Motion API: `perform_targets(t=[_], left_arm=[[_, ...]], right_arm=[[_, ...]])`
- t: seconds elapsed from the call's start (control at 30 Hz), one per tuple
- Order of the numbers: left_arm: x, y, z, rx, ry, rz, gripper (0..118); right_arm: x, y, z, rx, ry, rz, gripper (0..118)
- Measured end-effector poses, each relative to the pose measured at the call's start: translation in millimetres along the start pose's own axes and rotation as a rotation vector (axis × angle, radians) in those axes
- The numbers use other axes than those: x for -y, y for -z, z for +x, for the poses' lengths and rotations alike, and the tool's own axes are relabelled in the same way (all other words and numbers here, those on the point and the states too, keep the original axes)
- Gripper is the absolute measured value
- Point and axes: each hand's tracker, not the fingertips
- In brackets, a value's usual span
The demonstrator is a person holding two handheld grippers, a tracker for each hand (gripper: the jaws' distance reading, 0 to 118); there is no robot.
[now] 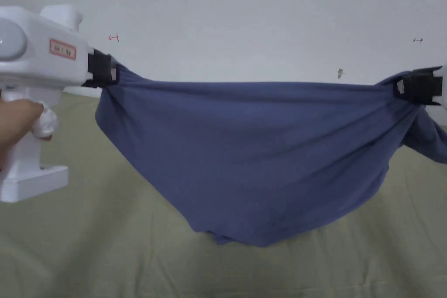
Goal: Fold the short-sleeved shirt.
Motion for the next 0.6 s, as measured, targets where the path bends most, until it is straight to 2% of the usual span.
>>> perform_targets(t=[0.23, 0.4, 0.53, 0.6], left_arm=[[89.9, -37.5, 0.3, 0.056, -0.059, -0.069, 1], [171.9, -77.5, 2.4, 0.085, -0.051, -0.098, 1], [239.2, -107.8, 4.3, 0.094, -0.209, -0.194, 1], [269.1, -121.3, 8.8, 0.074, -0.195, -0.216, 1]], right_arm=[[72.8, -35.6, 1.8, -0.034, 0.057, -0.035, 4], [142.6, -78.1, 0.6, -0.046, 0.084, -0.153, 4], [197.2, -112.3, -7.5, -0.054, 0.098, -0.196, 4], [225.2, -127.6, -14.5, -0.048, 0.125, -0.223, 4]])
